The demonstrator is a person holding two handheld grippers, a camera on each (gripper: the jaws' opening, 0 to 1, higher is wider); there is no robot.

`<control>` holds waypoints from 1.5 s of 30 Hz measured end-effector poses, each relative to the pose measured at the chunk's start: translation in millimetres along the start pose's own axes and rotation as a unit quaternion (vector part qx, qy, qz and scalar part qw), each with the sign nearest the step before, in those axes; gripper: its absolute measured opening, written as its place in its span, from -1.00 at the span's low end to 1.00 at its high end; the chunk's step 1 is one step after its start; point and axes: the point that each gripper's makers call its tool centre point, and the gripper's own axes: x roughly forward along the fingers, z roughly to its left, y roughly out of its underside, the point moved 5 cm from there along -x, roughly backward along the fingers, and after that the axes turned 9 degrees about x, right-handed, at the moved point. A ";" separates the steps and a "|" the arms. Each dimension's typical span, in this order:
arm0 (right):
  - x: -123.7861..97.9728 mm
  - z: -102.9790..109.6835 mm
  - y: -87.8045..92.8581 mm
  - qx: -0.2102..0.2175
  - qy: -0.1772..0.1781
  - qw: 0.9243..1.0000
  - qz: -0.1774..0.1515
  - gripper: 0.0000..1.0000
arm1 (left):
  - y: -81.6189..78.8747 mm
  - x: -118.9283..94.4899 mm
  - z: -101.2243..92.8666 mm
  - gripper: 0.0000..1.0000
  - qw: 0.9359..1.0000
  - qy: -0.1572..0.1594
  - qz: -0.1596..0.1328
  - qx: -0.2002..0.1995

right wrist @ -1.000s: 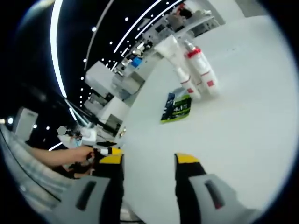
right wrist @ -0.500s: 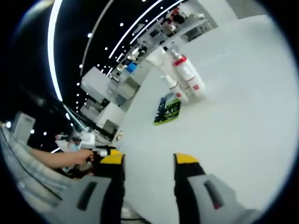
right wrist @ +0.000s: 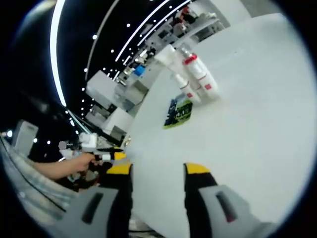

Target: Arrange the skincare products in the storage area until every visible bottle or jar stands upright without overlapping.

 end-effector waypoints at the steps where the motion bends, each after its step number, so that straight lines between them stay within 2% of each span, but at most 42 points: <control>1: 0.8 0.4 0.9 0.000 0.000 1.000 0.001 -0.22 | -2.4 -0.8 -1.5 -0.20 1.000 0.001 -0.003 0.004; 2: 4.3 3.1 5.0 0.000 -0.003 1.000 0.007 -0.22 | -13.6 -4.9 -10.9 -0.21 1.000 0.009 -0.017 0.013; 6: 12.9 12.8 12.6 0.001 -0.015 1.000 0.017 -0.22 | -36.7 -11.3 -37.4 -0.20 0.997 0.036 -0.048 0.039; 7: 15.6 16.6 13.6 0.003 -0.022 1.000 0.017 -0.21 | -43.4 -11.9 -48.7 -0.20 0.996 0.058 -0.057 0.041; 8: 16.5 17.9 13.9 0.004 -0.025 1.000 0.017 -0.20 | -48.8 -13.6 -59.8 -0.20 0.995 0.073 -0.060 0.040; 13: 25.6 28.3 17.6 0.015 -0.048 0.998 0.032 -0.17 | -68.1 -23.2 -98.3 -0.20 0.989 0.095 -0.075 0.087; 17: 27.6 37.0 21.9 0.038 -0.074 0.996 0.043 -0.17 | -78.9 -31.9 -130.3 -0.20 0.980 0.119 -0.080 0.141; 22: 28.5 46.3 29.1 0.066 -0.102 0.991 0.054 -0.21 | -84.2 -42.5 -162.0 -0.20 0.967 0.139 -0.073 0.203; 23: 28.6 46.8 29.7 0.068 -0.104 0.991 0.055 -0.25 | -83.8 -43.3 -166.0 -0.20 0.965 0.138 -0.070 0.211; 24: 29.1 49.0 31.5 0.077 -0.112 0.989 0.059 -0.30 | -81.5 -44.4 -172.2 -0.20 0.959 0.142 -0.062 0.236; 25: 29.0 51.7 33.1 0.086 -0.121 0.987 0.065 -0.38 | -79.6 -45.3 -176.1 -0.20 0.957 0.142 -0.056 0.248; 27: 29.5 55.2 35.6 0.097 -0.132 0.984 0.072 -0.51 | -76.7 -47.0 -186.9 -0.20 0.954 0.151 -0.053 0.253; 29: 31.0 58.4 38.3 0.096 -0.135 0.983 0.074 -0.50 | -75.1 -49.4 -197.3 -0.20 0.951 0.165 -0.057 0.256; 31: 32.8 61.1 44.3 0.094 -0.139 0.982 0.092 -0.49 | -72.7 -50.2 -206.2 -0.20 0.947 0.174 -0.054 0.264; 35: 36.6 65.5 53.6 0.092 -0.146 0.978 0.120 -0.53 | -70.8 -52.3 -218.0 -0.20 0.938 0.182 -0.048 0.292; 39: 40.2 69.8 61.0 0.092 -0.153 0.972 0.150 -0.70 | -71.1 -57.0 -225.7 -0.20 0.921 0.178 -0.039 0.344; 41: 41.2 71.2 62.6 0.090 -0.154 0.972 0.155 -0.76 | -72.5 -59.6 -230.2 -0.20 0.913 0.178 -0.040 0.365; 43: 40.3 73.1 64.1 0.095 -0.157 0.969 0.163 -0.82 | -72.0 -59.4 -230.2 -0.20 0.906 0.166 -0.028 0.388; 45: 39.4 75.7 65.9 0.099 -0.167 0.966 0.173 -0.95 | -70.9 -58.4 -232.1 -0.20 0.904 0.167 -0.025 0.394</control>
